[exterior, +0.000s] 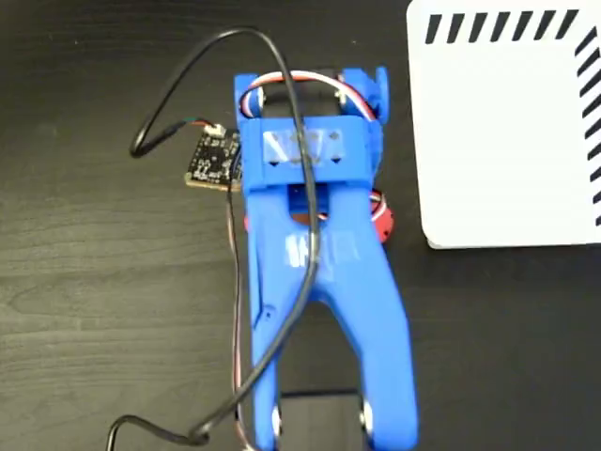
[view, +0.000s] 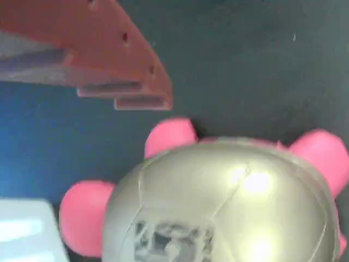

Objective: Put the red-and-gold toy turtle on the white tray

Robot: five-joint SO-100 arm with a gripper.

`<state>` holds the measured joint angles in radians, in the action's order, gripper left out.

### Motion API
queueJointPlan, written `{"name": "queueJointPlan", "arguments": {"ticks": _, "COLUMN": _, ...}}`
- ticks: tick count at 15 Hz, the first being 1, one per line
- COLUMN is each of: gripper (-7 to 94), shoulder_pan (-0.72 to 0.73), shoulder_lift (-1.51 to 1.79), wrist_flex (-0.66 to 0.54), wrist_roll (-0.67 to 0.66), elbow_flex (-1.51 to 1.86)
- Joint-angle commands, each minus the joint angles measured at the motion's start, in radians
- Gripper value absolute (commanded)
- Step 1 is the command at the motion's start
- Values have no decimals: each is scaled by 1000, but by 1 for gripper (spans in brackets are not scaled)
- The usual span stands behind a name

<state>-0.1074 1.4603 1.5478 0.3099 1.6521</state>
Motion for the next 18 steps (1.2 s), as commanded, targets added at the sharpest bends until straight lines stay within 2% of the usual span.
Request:
{"name": "queueJointPlan", "arguments": {"ticks": 1, "gripper": 51, "shoulder_pan": -8, "shoulder_lift": 23, "wrist_flex": -29, "wrist_roll": 15, "elbow_flex": 11}}
{"name": "queueJointPlan", "arguments": {"ticks": 5, "gripper": 51, "shoulder_pan": -11, "shoulder_lift": 2, "wrist_flex": -77, "wrist_roll": 6, "elbow_flex": 54}}
{"name": "queueJointPlan", "arguments": {"ticks": 7, "gripper": 64, "shoulder_pan": -12, "shoulder_lift": -5, "wrist_flex": -97, "wrist_roll": 14, "elbow_flex": 69}}
{"name": "queueJointPlan", "arguments": {"ticks": 18, "gripper": 64, "shoulder_pan": -26, "shoulder_lift": -60, "wrist_flex": -239, "wrist_roll": -28, "elbow_flex": 155}}
